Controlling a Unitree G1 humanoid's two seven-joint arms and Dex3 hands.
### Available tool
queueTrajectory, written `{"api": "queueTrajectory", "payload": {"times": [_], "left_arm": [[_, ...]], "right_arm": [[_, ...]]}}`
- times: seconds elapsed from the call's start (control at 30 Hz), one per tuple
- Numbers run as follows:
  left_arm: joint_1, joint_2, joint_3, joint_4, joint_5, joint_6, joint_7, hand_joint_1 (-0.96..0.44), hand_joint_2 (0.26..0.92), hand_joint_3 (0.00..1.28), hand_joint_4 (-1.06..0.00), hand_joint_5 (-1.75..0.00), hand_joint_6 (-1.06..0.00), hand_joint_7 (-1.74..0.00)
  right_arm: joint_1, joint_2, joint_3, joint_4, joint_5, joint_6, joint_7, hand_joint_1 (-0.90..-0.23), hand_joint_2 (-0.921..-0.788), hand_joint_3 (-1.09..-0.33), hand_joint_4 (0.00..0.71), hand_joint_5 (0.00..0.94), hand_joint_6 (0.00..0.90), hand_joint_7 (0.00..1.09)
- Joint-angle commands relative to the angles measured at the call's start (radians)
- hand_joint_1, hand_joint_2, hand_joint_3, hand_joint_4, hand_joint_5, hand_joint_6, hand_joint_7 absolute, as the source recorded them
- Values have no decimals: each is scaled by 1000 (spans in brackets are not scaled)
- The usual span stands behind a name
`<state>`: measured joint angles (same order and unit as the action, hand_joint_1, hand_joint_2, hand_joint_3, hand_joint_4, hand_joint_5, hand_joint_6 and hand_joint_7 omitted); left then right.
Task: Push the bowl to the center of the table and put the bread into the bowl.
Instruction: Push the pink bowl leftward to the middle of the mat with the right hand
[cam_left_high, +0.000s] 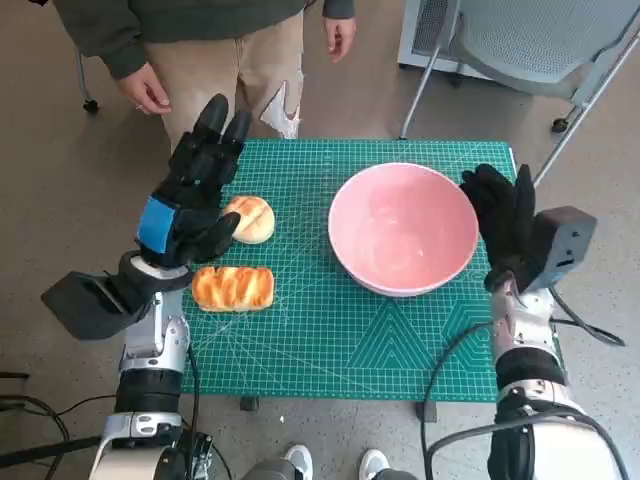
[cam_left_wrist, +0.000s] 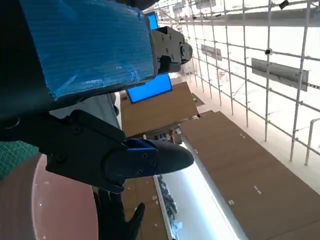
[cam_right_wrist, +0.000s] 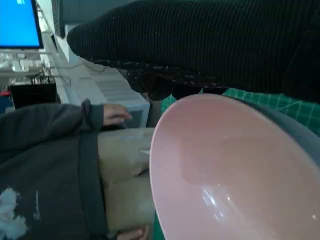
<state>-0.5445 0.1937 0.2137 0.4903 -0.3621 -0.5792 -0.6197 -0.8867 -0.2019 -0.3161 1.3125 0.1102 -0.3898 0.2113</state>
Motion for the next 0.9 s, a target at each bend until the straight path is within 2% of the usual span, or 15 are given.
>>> {"api": "queueTrajectory", "payload": {"times": [0.03,0.23,0.4,0.67,0.9], "left_arm": [[9,8,-3,-16,6,5,11,-716,921,430,1,1,-54,-53],[8,6,-6,-16,8,7,16,-718,921,434,1,1,-49,-57],[5,6,-6,-8,8,4,15,-719,921,434,1,1,-47,-62],[3,4,-6,0,2,5,9,-716,921,434,1,1,-44,-70],[-1,4,-4,7,-2,9,4,-722,921,429,1,1,-42,-81]], "right_arm": [[6,29,14,9,-15,3,5,-648,-921,-880,211,3,235,84],[0,50,18,8,-6,4,18,-654,-921,-879,222,8,239,84],[-8,64,19,7,-1,7,31,-632,-921,-879,225,7,241,84],[-20,80,37,4,-13,0,45,-626,-921,-873,211,1,222,73],[-25,84,48,4,-12,-4,54,-618,-921,-878,198,0,209,66]]}}
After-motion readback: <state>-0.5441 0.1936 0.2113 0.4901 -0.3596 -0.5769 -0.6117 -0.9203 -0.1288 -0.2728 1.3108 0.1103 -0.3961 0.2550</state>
